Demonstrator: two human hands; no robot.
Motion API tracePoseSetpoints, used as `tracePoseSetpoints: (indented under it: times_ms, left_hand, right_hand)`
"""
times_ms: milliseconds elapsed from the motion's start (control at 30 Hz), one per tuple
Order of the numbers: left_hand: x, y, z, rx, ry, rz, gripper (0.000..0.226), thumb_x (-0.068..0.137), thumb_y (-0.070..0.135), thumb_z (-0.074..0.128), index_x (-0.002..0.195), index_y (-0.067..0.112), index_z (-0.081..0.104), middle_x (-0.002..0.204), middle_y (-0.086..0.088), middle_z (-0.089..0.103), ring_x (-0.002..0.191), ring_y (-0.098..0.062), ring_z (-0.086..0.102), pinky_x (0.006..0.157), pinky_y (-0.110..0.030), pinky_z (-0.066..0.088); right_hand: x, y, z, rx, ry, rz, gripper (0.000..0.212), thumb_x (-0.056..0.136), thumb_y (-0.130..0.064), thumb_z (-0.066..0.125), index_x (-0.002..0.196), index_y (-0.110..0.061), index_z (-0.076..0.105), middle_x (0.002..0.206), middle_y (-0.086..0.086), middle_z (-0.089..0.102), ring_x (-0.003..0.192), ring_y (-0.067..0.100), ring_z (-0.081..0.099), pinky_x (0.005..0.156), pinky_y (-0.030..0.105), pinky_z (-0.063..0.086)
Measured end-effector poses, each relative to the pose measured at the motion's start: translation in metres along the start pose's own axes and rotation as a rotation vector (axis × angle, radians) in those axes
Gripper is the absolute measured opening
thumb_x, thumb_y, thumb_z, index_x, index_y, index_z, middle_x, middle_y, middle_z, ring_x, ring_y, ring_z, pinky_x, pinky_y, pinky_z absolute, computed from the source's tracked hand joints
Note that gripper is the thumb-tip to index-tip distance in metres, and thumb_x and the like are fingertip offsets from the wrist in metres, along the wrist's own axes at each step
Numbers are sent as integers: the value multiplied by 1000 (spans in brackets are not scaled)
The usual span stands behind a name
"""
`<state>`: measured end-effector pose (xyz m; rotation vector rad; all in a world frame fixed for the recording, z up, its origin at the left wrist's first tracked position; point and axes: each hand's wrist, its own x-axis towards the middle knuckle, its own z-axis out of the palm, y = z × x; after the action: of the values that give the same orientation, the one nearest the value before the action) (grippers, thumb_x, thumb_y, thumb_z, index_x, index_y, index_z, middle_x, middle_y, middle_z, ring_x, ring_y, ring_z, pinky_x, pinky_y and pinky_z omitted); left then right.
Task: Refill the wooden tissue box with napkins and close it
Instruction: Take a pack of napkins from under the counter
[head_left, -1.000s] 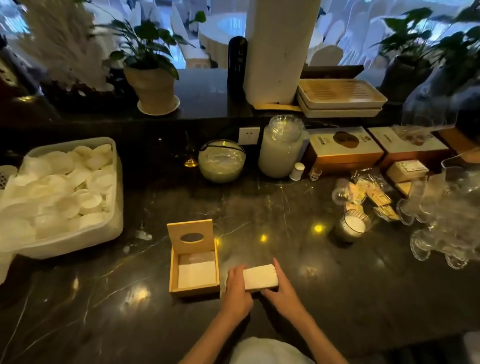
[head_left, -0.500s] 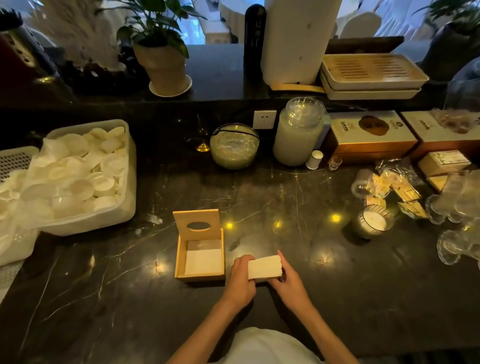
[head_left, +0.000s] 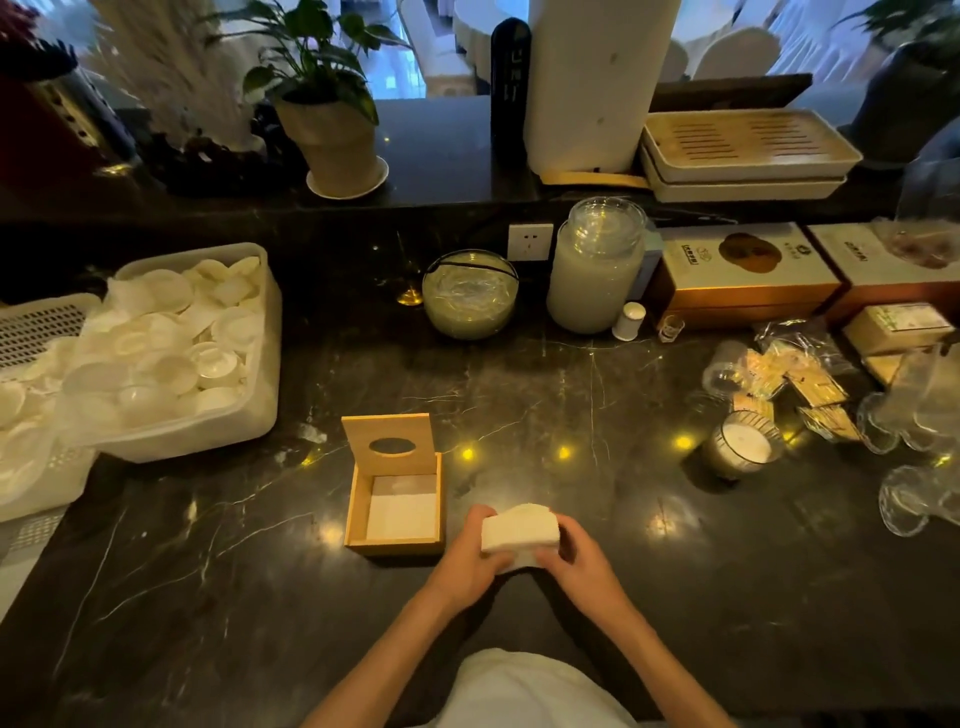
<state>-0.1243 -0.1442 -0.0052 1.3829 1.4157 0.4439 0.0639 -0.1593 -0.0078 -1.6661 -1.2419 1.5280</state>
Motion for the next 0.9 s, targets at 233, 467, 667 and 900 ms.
tracePoseSetpoints:
  times_ms: [233, 467, 667, 900]
  left_hand:
    - [-50, 17, -18, -671, -215, -263, 49, 88, 32, 69, 126, 14, 44, 129, -13, 56, 118, -24, 61, 93, -38, 57]
    - [-90, 7, -39, -831, -270, -292, 57, 90, 38, 67, 139, 22, 43, 133, -11, 61, 120, -25, 62, 92, -39, 56]
    - [-103, 11, -85, -617, -335, -262, 52, 89, 42, 68, 131, 21, 44, 126, -11, 61, 108, -23, 68, 72, -31, 59]
    - [-100, 22, -140, -375, -317, -175, 40, 92, 50, 59, 122, 30, 43, 123, -9, 60, 109, -24, 67, 74, -34, 59]
  right_hand:
    - [-28, -30, -28, 209, -270, 191, 34, 93, -25, 65, 125, -16, 56, 118, 7, 68, 106, 17, 69, 90, 39, 58]
    - [-37, -47, -12, 340, -566, 395, 54, 87, -32, 70, 137, -28, 50, 138, 15, 53, 124, 34, 56, 94, 53, 53]
    - [-22, -94, 20, -37, -757, 310, 70, 80, -60, 64, 139, -27, 48, 133, 13, 57, 121, 26, 59, 95, 38, 53]
    - [-12, -144, 60, -426, -810, 105, 37, 93, -40, 62, 126, -25, 57, 124, 3, 65, 113, 14, 63, 104, 38, 48]
